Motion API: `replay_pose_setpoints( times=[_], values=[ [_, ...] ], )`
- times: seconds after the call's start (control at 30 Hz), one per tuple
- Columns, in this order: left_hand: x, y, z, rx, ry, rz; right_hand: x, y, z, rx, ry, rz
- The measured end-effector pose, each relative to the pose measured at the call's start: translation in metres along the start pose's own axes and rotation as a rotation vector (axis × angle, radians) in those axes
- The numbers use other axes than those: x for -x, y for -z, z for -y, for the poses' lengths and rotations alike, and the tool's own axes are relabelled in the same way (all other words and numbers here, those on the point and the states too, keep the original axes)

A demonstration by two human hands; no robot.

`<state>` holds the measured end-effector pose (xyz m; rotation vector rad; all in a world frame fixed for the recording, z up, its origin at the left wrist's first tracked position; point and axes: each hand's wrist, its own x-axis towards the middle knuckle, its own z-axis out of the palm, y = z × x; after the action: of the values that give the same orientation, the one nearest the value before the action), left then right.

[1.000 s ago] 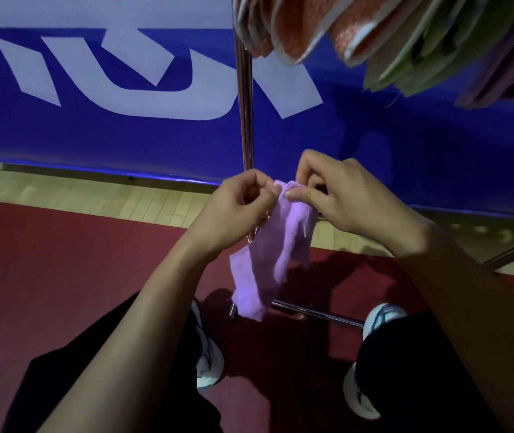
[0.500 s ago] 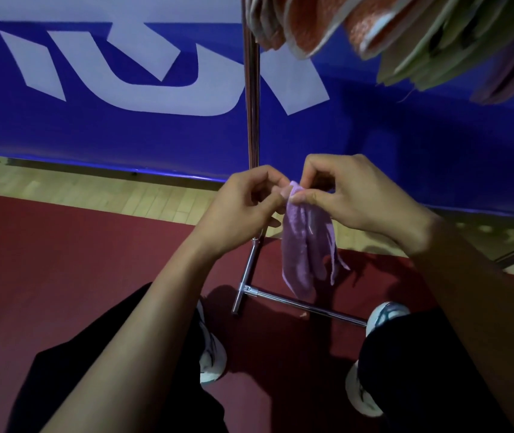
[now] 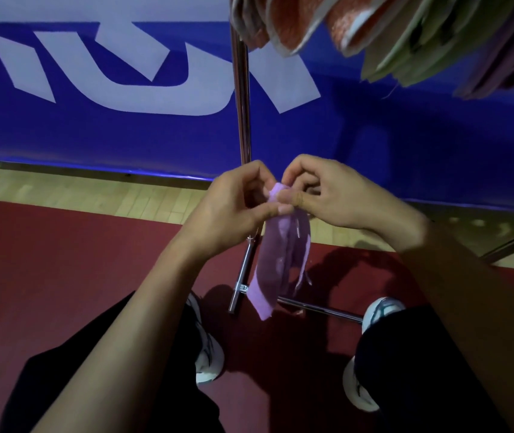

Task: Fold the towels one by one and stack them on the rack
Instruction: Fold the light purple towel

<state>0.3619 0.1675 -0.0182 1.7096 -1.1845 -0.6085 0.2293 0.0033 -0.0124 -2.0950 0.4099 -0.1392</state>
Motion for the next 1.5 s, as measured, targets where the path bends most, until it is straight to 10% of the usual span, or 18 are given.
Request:
replay_pose_setpoints(
  times=[0.4, 0.73, 1.37, 1.5],
  values=[
    [0.007, 0.049, -0.006, 0.111, -0.098, -0.259, -0.007, -0.018, -0.027, 0.733, 0.032, 0.170],
    [0.020, 0.089, 0.029, 0.043, 0.046, -0.552, 0.003, -0.003, -0.064, 0.721, -0.045, 0.305],
    [0.017, 0.086, 0.037, -0.264, 0.139, -0.735, 0.012, -0.005, -0.044, 0.322, -0.070, 0.124],
    [0.018, 0.092, 0.042, -0.315, 0.191, -0.742, 0.015, 0.004, -0.029, -0.331, -0.236, -0.004]
  ],
)
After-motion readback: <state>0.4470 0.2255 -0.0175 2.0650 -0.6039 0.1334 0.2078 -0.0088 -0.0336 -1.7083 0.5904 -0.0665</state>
